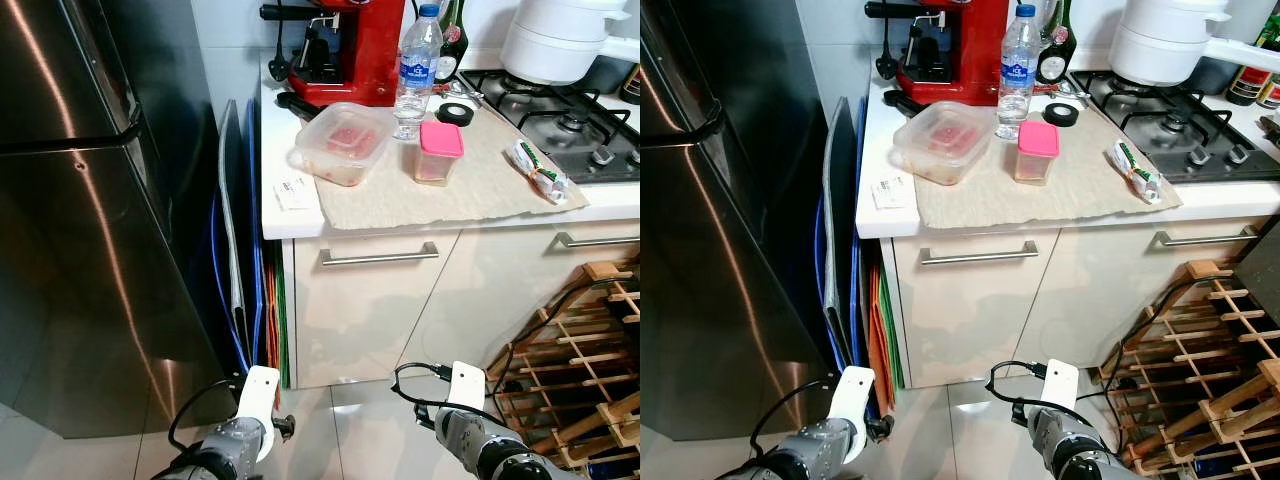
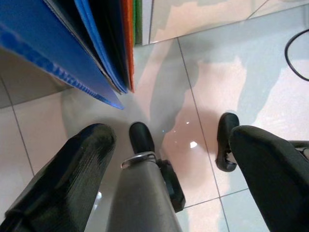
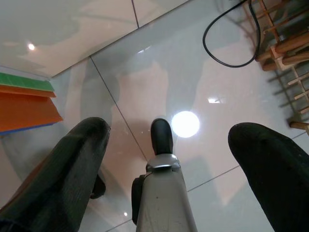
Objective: Restocking fridge
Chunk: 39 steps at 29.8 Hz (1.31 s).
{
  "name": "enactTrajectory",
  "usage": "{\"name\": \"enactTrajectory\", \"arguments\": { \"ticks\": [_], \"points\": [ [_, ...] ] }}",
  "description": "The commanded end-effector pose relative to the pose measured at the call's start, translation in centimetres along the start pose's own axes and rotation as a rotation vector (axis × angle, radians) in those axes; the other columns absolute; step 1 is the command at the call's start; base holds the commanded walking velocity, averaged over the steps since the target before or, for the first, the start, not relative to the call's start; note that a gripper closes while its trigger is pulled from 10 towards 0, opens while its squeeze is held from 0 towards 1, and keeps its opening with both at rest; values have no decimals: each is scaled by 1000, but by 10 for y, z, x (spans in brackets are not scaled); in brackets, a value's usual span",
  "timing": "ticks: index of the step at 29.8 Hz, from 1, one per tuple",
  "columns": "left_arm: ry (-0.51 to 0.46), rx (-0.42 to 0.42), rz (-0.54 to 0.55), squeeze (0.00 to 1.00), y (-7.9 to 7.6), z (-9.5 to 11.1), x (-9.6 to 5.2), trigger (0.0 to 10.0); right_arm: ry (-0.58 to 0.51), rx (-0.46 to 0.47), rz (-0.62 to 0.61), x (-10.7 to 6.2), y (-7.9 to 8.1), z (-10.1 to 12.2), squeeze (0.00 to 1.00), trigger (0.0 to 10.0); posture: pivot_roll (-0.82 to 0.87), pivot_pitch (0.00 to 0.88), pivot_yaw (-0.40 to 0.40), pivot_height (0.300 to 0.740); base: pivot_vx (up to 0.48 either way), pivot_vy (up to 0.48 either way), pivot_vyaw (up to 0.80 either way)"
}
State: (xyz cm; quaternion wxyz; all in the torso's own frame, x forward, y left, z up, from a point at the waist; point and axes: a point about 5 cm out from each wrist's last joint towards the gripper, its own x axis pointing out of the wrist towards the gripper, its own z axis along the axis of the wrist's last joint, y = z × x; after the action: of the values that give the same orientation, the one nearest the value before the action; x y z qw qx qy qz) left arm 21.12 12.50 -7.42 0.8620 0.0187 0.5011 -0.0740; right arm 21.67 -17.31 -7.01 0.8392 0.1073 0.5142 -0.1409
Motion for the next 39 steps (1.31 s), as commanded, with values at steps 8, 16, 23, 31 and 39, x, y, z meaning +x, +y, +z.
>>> {"name": "enactTrajectory", "arguments": {
  "ticks": [8,16,23,31,39],
  "points": [
    [-119,34,-20,0,-1,58,-3,10000,-11,-51,-5,0,-3,2,0,10000,66,0,-17,740,0,0,0],
    [-121,35,-19,0,-1,60,-4,10000,-14,-50,-3,0,-2,4,0,10000,63,0,-15,740,0,0,0],
    [-123,38,-21,0,-1,61,-4,10000,-16,-50,-4,0,-2,5,0,10000,65,0,-14,740,0,0,0],
    [-124,45,-17,0,0,61,-4,10000,-17,-51,-2,0,-2,5,0,10000,68,0,-13,740,0,0,0],
    [-122,48,-14,0,0,61,-4,10000,-24,-60,1,0,-2,6,0,10000,70,0,-13,740,0,0,0]
  ]
}}
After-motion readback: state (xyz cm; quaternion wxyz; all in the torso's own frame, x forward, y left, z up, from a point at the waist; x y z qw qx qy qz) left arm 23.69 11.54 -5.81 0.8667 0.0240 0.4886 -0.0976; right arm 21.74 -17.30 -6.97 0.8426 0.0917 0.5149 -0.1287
